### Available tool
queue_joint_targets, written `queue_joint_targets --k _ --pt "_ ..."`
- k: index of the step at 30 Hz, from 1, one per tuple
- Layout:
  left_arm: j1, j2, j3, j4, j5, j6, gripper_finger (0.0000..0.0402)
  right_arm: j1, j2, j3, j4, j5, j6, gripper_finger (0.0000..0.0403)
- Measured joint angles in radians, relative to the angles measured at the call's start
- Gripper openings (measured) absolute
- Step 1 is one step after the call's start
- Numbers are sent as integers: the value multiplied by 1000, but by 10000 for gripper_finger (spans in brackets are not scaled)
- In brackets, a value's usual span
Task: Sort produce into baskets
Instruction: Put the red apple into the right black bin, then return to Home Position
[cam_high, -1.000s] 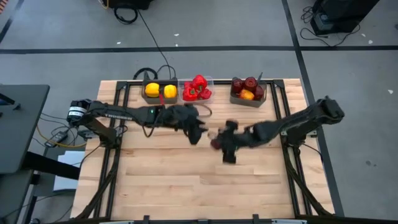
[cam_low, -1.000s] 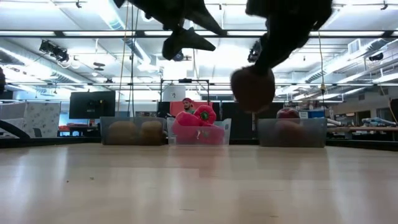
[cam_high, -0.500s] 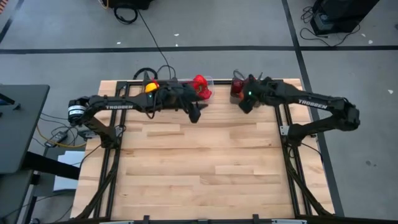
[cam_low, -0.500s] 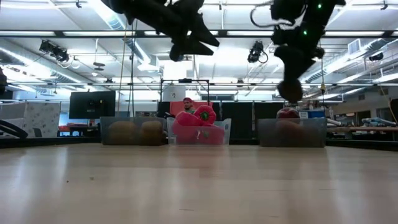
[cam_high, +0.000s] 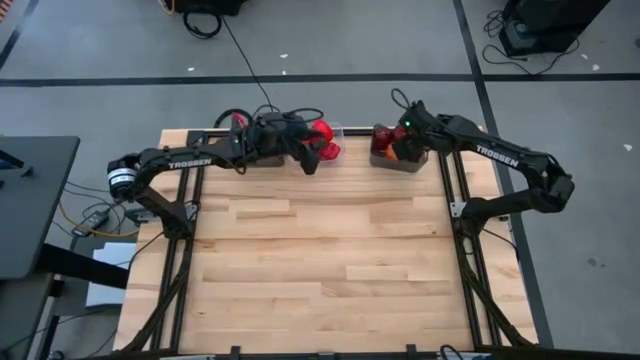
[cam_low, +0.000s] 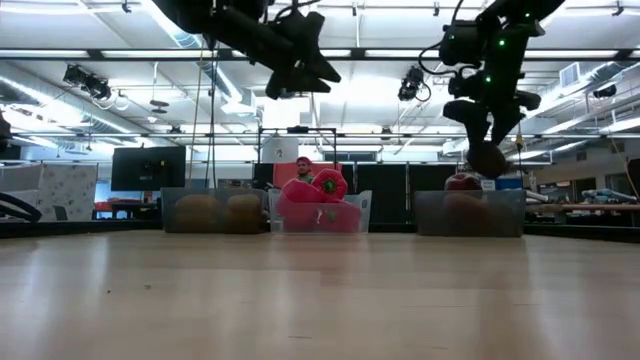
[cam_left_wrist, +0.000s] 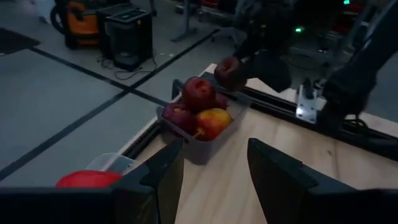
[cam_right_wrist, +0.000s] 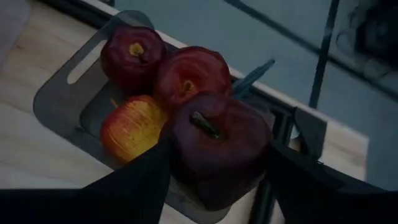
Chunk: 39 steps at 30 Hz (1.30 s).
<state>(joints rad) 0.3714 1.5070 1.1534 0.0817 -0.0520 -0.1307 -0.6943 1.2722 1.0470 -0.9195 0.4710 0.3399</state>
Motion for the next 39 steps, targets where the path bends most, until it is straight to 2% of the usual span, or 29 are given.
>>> queue_joint_targets --k 4,9,13,16,21,27,31,35,37,39 --pt "29 -38 0 4 27 1 182 -38 -4 0 -5 -73 50 297" --pt "55 -105 0 -31 28 75 182 -45 -8 0 -10 -145 66 341" --pt "61 -197 0 -169 70 101 175 -43 -47 0 -2 -283 114 352" --pt "59 -267 0 -303 99 122 162 -10 -105 0 64 -402 132 343" --pt "54 -353 0 -432 99 88 138 99 -211 0 283 -524 116 286" --pt "2 -409 0 -468 95 58 99 279 -272 0 528 -581 110 171" --pt "-38 -436 0 -474 96 82 72 415 -254 0 650 -611 78 96" --pt "-85 -491 -5 -462 100 93 47 544 -204 0 801 -730 -11 27" --pt "-105 -528 -38 -436 104 92 35 607 -182 0 890 -754 -43 10" --pt "-110 -561 -81 -409 112 74 24 669 -164 0 960 -754 -84 12"
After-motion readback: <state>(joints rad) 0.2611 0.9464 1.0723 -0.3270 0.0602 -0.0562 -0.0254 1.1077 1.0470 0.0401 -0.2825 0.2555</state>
